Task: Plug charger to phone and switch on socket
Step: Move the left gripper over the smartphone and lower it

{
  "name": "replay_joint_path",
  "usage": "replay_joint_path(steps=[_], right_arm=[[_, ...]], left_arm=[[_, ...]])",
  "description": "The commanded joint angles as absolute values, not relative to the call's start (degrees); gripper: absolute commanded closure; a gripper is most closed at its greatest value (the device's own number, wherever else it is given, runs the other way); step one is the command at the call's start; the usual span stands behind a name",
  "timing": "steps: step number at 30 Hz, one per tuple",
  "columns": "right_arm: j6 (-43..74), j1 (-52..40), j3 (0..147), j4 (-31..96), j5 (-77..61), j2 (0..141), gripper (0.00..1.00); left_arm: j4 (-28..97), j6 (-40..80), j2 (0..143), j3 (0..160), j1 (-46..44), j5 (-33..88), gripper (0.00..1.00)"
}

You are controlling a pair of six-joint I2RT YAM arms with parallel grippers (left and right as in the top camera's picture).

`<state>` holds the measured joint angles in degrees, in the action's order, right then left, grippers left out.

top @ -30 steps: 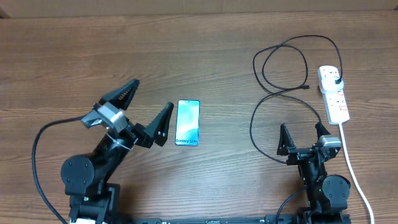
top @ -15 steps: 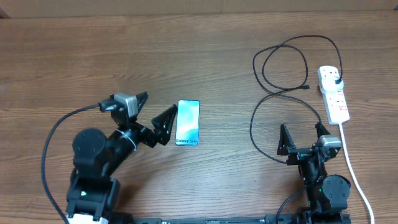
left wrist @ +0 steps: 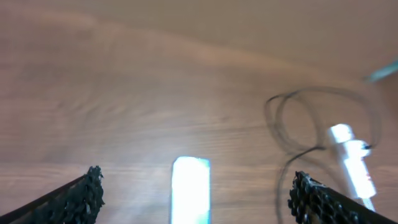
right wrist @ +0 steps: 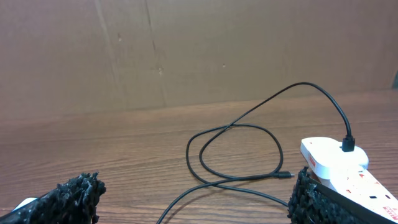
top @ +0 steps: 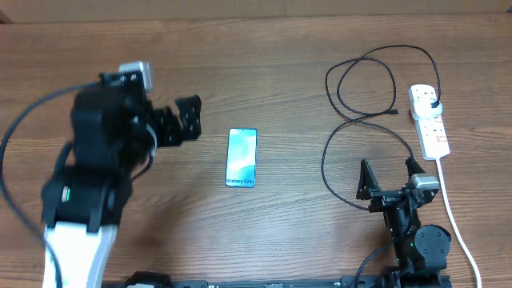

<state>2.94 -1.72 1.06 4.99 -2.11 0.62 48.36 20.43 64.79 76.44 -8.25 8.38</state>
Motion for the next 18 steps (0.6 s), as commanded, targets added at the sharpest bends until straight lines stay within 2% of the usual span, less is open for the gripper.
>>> replay_joint_path(steps=[1, 11, 15, 18], right_arm=[[2.72, -2.02, 0.45, 4.64, -2.04, 0.16, 0.00], [2.72, -2.02, 0.45, 4.64, -2.04, 0.16, 0.00], [2.72, -2.02, 0.45, 4.64, -2.04, 0.16, 0.00], [2.72, -2.02, 0.45, 4.64, -2.04, 0.16, 0.00]], left_arm=[[51.22, 19.29, 74.56, 81.23, -9.19, 5.67, 0.00], [48.88, 18.33, 91.24, 81.65, -11.33, 21.71, 0.00], [50.28, 18.46, 95.59, 81.65, -13.10, 20.29, 0.00], [51.68, 20.01, 98.13, 81.65, -15.99, 11.29, 0.00]])
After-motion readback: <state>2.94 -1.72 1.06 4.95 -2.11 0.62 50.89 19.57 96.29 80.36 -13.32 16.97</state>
